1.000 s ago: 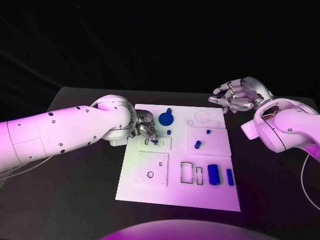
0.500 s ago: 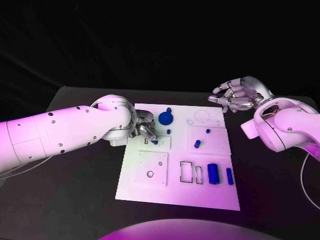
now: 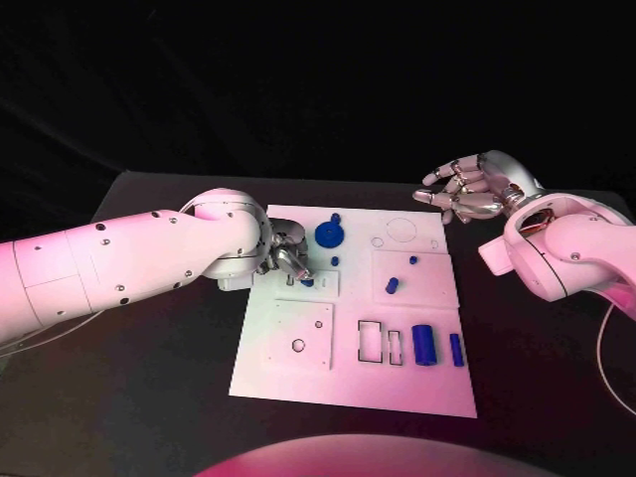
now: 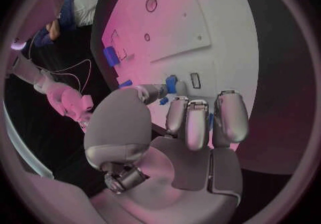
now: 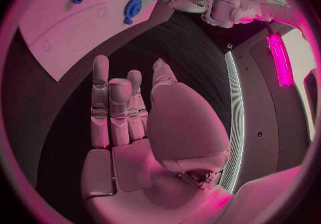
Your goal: Assemble the parts on the task board
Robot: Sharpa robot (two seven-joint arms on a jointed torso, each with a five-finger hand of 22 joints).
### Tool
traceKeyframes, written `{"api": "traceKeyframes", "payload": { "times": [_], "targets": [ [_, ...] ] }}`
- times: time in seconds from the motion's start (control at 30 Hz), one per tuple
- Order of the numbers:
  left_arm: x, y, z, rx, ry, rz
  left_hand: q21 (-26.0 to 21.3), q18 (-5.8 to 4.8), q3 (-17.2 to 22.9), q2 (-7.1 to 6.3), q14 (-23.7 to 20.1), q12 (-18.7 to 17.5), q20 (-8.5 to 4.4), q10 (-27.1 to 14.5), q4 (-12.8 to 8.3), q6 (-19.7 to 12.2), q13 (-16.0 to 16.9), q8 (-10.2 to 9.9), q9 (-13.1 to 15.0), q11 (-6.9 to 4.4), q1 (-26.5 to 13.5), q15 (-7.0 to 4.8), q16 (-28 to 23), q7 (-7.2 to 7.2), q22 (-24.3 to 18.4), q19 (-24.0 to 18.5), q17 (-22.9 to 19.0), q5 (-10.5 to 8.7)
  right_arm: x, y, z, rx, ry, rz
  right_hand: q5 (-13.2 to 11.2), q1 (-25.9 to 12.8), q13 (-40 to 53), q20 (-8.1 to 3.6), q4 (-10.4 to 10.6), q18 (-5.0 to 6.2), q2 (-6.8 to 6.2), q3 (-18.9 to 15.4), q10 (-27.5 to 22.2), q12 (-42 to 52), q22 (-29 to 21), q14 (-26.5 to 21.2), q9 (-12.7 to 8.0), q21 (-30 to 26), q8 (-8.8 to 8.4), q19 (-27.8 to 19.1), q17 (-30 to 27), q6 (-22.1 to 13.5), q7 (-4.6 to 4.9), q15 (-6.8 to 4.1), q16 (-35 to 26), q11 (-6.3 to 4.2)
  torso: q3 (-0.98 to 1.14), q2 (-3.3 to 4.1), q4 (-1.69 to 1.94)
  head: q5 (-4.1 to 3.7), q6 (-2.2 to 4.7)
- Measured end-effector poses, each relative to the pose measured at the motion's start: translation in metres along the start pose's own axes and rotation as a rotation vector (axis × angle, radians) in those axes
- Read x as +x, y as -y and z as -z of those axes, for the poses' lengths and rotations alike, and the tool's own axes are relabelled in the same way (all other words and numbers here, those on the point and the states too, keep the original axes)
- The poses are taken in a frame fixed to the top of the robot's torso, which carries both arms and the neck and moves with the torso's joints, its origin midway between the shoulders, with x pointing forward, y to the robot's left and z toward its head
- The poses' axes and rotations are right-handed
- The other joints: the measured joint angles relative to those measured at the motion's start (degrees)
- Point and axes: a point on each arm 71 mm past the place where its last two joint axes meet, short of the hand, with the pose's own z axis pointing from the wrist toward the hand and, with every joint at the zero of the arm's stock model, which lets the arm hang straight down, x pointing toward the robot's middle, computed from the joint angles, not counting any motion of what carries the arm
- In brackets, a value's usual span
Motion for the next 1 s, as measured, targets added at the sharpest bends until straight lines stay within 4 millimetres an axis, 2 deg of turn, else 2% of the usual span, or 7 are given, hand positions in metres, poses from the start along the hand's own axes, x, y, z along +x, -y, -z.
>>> {"api": "traceKeyframes", "payload": {
  "times": [0.6, 0.77, 0.83, 1.0],
  "targets": [
    [0.0003, -0.0001, -0.0008, -0.001, -0.007, -0.001, 0.0, 0.0, 0.14, -0.01, 0.0, -0.3, 0.0, -0.21, 0.14, 0.09, -0.43, -0.02, -0.06, 0.21, -0.01, 0.0, 0.0, 0.09, 0.03, 0.0, 0.0, 0.21, 0.0, 0.0003, -0.0001, 0.001, 0.0, 0.0, 0.0, 0.0, -0.04, 0.0, 0.0, 0.0, 0.0, 0.0, 0.0, 0.0, -0.04, 0.0, 0.0, 0.0, 0.0, 0.0, -0.01, 0.0, 0.0, 0.0, 0.0, 0.0, -0.02, 0.03, 0.01, -0.04, -0.32],
    [0.0002, -0.0005, -0.001, -0.002, -0.009, 0.0, 0.0, 0.0, 0.15, -0.33, 0.0, -0.33, 0.0, -0.21, 0.13, 0.45, -0.7, -0.12, -0.06, 0.21, -1.54, 0.0, 0.0, -0.05, 0.09, 0.0, 0.0, 0.23, -0.0001, 0.0004, -0.0001, 0.001, 0.0, 0.0, 0.0, 0.0, -0.09, 0.0, 0.0, 0.0, 0.0, 0.0, 0.0, 0.0, -0.07, 0.0, -0.01, 0.0, 0.0, 0.0, -0.01, 0.0, 0.0, 0.0, 0.0, 0.0, 0.0, 0.03, 0.01, -0.08, -0.37],
    [0.0003, -0.0006, -0.0011, -0.003, -0.01, 0.001, 0.0, 0.0, 1.97, -0.51, 0.12, -0.33, 0.0, -0.21, -1.68, 0.93, -0.73, -0.23, -0.17, 0.21, -1.99, -0.12, 0.0, -0.49, 0.09, 0.0, 0.0, 0.23, -0.0001, 0.0004, -0.0001, 0.001, 0.0, 0.0, 0.0, 0.0, -0.09, 0.0, 0.0, 0.0, 0.0, 0.0, 0.0, 0.0, -0.07, 0.0, -0.01, 0.0, 0.0, 0.0, -0.01, 0.0, 0.0, 0.0, 0.0, 0.0, 0.01, 0.03, 0.01, -0.1, -0.38],
    [0.0002, -0.0012, -0.0015, -0.004, -0.013, 0.003, 0.0, 0.0, 1.97, -0.77, 0.02, -0.57, 0.0, -0.42, -1.68, 0.8, -0.94, -0.23, -0.18, 0.0, -3.37, -0.43, 0.0, -0.66, 0.08, 0.0, 0.0, -0.09, -0.0002, 0.0005, -0.0001, 0.001, 0.001, 0.0, 0.0, 0.0, -0.09, 0.0, 0.0, 0.0, 0.0, 0.0, 0.0, 0.0, -0.07, 0.0, -0.02, 0.0, 0.0, 0.0, -0.02, 0.0, 0.0, 0.0, -0.13, 0.0, 0.0, 0.02, 0.0, -0.11, -0.4]
  ]
}}
